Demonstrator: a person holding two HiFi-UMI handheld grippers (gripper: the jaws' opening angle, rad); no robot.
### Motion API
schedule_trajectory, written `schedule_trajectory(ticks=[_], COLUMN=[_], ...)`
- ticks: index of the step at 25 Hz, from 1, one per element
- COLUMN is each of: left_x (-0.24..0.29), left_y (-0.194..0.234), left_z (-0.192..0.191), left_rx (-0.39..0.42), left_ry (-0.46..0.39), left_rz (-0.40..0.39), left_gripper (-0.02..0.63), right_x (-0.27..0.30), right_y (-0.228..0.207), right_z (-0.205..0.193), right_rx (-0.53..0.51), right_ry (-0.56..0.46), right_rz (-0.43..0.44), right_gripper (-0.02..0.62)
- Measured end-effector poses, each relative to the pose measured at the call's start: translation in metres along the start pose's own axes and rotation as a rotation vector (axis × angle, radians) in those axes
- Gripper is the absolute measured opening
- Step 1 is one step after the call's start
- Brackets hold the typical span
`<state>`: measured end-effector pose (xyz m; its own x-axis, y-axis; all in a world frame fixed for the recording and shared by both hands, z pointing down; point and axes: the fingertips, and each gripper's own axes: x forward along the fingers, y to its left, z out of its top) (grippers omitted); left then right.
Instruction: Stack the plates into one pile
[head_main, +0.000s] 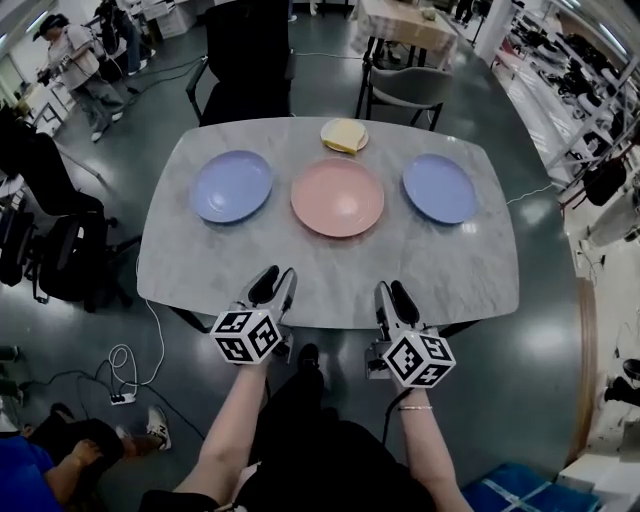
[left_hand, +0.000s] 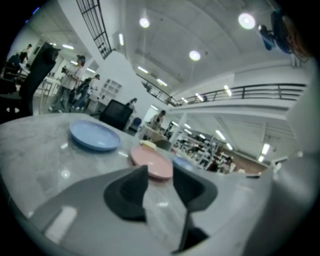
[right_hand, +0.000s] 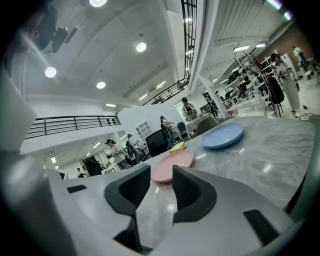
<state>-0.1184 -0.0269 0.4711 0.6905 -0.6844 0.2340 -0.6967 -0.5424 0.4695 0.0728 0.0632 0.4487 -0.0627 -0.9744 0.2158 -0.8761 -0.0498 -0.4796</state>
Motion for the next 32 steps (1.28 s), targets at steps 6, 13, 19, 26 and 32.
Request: schedule_trajectory(ticks=[6, 13, 19, 26, 32], left_x=[0.045, 0.087, 0.115, 0.148, 0.17], left_y=[0.021, 0.042, 0.053, 0.064, 0.084], left_z=[0.014, 0.021, 0.026, 0.022, 0.019], left_rx=[-0.005, -0.02, -0.025, -0.022, -0.037], left_ry=[0.041, 0.087, 0.127, 0.161, 0.196], left_rz=[-0.01, -0.013, -0.019, 0.016, 0.063], left_gripper=[0.156, 0.163, 0.164, 0.164, 0.164], right_x=[0.043, 0.081, 0.108, 0.142, 0.176], right_y=[-0.011, -0.025, -0.036, -0.058, -0.076], right_z=[0.012, 0.02, 0.028, 0.031, 0.02], right_rx=[-0.001, -0.016, -0.03, -0.064, -0.086], right_ry=[0.008, 0.028, 0.049, 0.091, 0.171], right_rz=[-0.039, -0.095, -0.137, -0.162, -0.186], right_gripper=[0.114, 0.115, 0.114, 0.118, 0.129])
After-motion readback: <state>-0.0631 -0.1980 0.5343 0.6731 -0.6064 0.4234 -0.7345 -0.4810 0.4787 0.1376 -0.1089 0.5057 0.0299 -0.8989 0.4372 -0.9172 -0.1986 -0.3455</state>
